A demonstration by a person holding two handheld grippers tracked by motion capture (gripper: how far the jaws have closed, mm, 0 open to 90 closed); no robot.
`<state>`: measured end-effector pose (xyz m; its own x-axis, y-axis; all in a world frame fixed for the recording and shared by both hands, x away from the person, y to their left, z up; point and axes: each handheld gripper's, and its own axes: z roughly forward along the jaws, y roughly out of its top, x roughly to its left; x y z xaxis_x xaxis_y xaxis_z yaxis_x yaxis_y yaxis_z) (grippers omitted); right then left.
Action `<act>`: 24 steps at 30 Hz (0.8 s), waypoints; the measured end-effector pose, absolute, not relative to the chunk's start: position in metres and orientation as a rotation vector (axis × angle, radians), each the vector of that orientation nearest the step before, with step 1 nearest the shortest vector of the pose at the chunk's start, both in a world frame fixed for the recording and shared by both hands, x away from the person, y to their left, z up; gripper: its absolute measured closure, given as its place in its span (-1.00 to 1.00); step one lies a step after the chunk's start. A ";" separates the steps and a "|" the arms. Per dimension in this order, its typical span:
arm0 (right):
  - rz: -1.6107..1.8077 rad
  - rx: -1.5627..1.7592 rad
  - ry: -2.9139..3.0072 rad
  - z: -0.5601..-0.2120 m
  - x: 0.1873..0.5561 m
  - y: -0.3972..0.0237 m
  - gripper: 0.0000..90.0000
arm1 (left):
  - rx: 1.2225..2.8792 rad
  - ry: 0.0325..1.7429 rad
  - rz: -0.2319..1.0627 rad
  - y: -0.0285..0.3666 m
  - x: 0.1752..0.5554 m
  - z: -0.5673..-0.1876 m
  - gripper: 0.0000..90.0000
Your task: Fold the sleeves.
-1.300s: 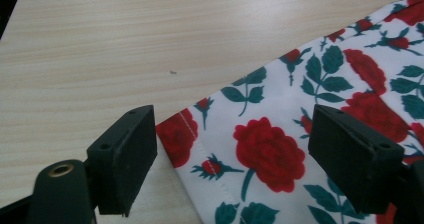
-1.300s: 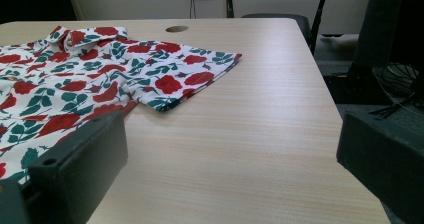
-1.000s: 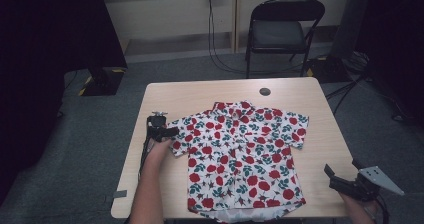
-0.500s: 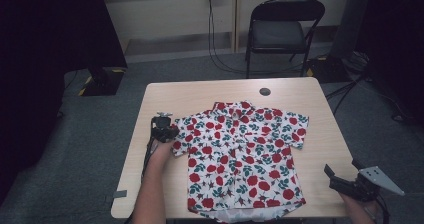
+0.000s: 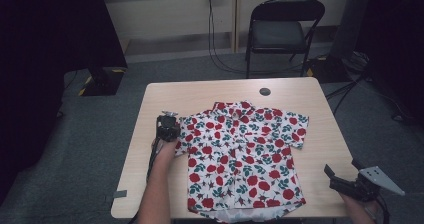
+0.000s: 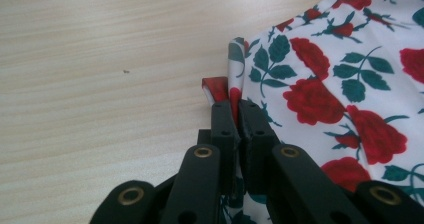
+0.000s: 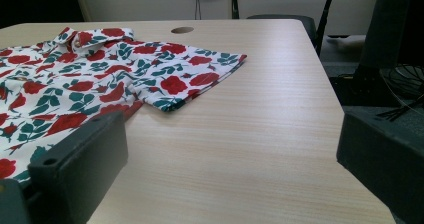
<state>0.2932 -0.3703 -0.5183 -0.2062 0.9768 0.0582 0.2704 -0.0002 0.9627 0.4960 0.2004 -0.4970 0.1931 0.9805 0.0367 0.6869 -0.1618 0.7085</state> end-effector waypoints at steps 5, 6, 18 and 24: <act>1.255 1.330 1.557 -0.518 0.293 -0.371 -1.00 | 1.927 1.544 0.726 0.190 0.494 -0.489 0.94; 1.254 1.330 1.558 -0.518 0.294 -0.371 -1.00 | 1.925 1.546 0.726 0.188 0.493 -0.487 0.94; 1.263 1.326 1.561 -0.518 0.293 -0.371 -1.00 | 1.922 1.495 0.747 0.173 0.485 -0.462 0.93; 1.261 1.329 1.569 -0.518 0.294 -0.371 -1.00 | 1.940 1.479 0.761 0.166 0.483 -0.452 0.93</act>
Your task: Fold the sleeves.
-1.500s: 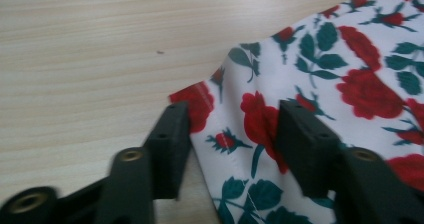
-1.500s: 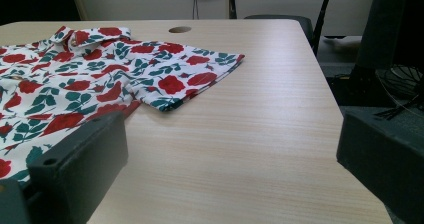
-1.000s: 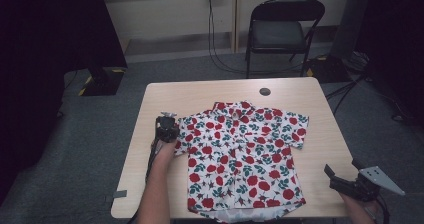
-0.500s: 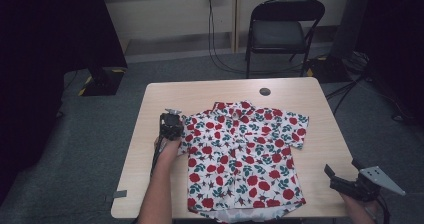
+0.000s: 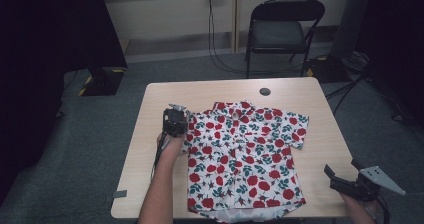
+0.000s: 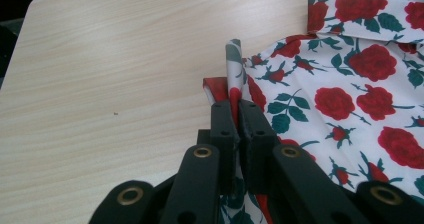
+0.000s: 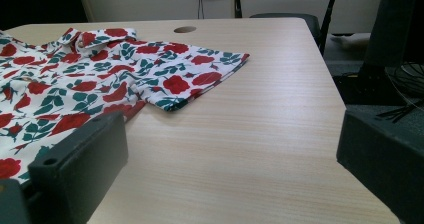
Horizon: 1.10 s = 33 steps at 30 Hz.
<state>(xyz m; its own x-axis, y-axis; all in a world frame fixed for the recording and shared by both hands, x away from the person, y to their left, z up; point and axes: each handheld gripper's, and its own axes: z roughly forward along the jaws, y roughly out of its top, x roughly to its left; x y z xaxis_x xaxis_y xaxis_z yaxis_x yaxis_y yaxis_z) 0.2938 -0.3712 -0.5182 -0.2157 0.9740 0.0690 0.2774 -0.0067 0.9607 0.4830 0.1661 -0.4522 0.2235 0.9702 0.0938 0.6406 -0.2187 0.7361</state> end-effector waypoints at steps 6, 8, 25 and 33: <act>1.267 1.329 1.571 -0.518 0.294 -0.372 -1.00 | 1.972 1.478 0.752 0.155 0.482 -0.446 0.93; 1.268 1.332 1.570 -0.518 0.294 -0.372 -1.00 | 1.979 1.481 0.751 0.150 0.483 -0.444 0.92; 1.303 1.339 1.579 -0.518 0.294 -0.374 -1.00 | 2.068 1.493 0.677 0.095 0.496 -0.453 0.95; 1.307 1.340 1.585 -0.518 0.295 -0.374 -1.00 | 2.084 1.465 0.620 0.073 0.499 -0.461 0.94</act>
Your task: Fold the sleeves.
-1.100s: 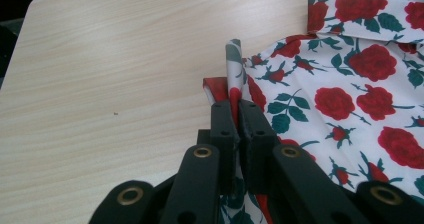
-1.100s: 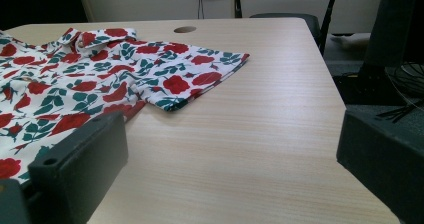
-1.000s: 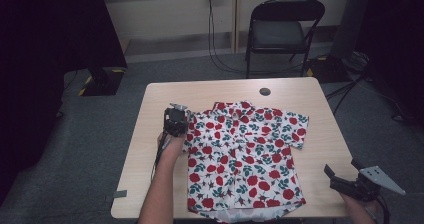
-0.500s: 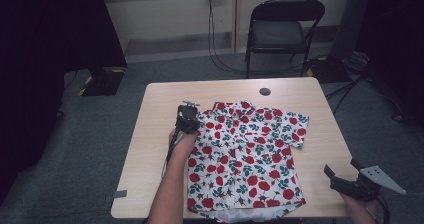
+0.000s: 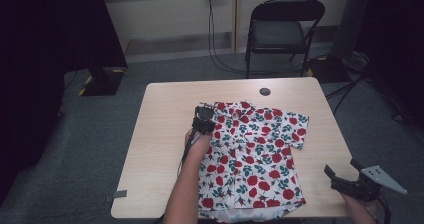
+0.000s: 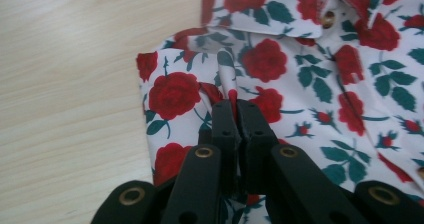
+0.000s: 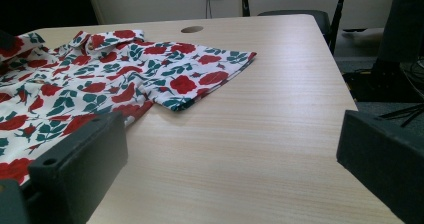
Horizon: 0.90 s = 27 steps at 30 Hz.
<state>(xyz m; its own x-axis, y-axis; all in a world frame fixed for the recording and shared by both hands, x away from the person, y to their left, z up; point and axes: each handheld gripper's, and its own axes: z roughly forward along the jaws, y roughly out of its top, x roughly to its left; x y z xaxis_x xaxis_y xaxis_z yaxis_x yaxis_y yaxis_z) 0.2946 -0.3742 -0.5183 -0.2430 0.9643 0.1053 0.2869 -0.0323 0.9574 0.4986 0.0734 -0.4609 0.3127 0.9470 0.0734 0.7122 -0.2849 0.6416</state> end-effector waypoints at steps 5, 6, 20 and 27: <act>1.310 1.340 1.587 -0.518 0.295 -0.374 -1.00 | 2.049 1.392 0.500 0.072 0.497 -0.459 0.47; 1.309 1.340 1.586 -0.518 0.295 -0.374 -1.00 | 2.052 1.370 0.495 0.072 0.496 -0.456 0.33; 1.304 1.339 1.589 -0.518 0.295 -0.374 -1.00 | 2.037 1.505 0.631 0.115 0.484 -0.456 -0.25; 1.301 1.339 1.595 -0.518 0.295 -0.373 -1.00 | 1.933 1.598 0.707 0.139 0.478 -0.462 -0.26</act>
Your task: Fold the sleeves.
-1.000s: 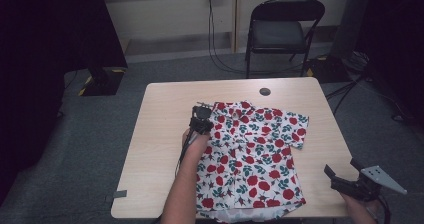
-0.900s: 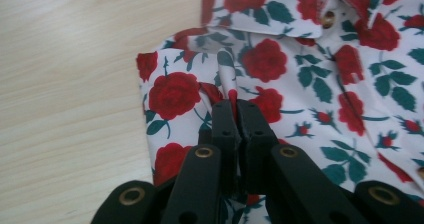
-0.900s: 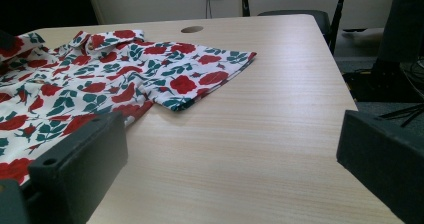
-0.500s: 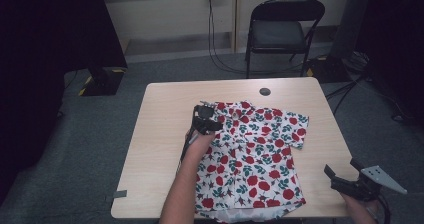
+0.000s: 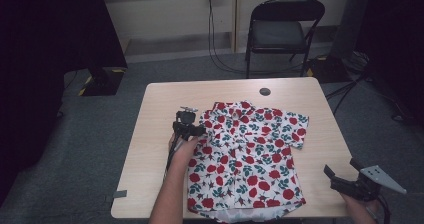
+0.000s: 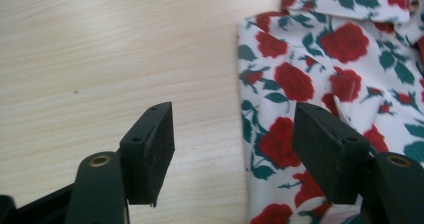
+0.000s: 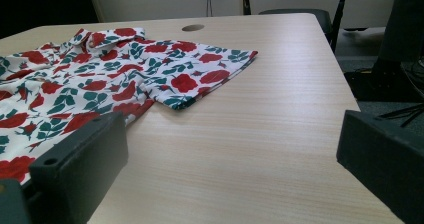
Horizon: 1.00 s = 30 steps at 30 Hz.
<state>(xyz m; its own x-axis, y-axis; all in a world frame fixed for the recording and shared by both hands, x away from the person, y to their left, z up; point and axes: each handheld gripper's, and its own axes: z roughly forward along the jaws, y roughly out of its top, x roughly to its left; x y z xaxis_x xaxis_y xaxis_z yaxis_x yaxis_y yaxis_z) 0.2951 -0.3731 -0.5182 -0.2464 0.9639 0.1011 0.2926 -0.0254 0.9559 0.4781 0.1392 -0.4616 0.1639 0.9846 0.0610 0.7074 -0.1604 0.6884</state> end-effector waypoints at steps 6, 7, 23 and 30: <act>1.304 1.336 1.601 -0.518 0.295 -0.373 -1.00 | 2.016 1.473 0.582 0.138 0.466 -0.473 -0.29; 1.304 1.336 1.601 -0.518 0.295 -0.373 -1.00 | 2.016 1.473 0.582 0.138 0.466 -0.473 -0.34; 1.311 1.337 1.602 -0.518 0.295 -0.373 -1.00 | 2.144 1.297 0.532 0.115 0.439 -0.485 -0.40; 1.316 1.331 1.602 -0.518 0.294 -0.373 -1.00 | 2.196 1.277 0.595 0.118 0.431 -0.508 -0.71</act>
<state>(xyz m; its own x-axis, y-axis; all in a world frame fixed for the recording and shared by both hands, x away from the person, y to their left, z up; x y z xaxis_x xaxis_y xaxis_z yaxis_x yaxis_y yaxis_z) 0.2944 -0.3733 -0.5183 -0.2595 0.9599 0.1056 0.2898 -0.0269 0.9567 0.4306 0.1185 -0.5077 0.4571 0.8827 0.1088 0.6510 -0.4154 0.6354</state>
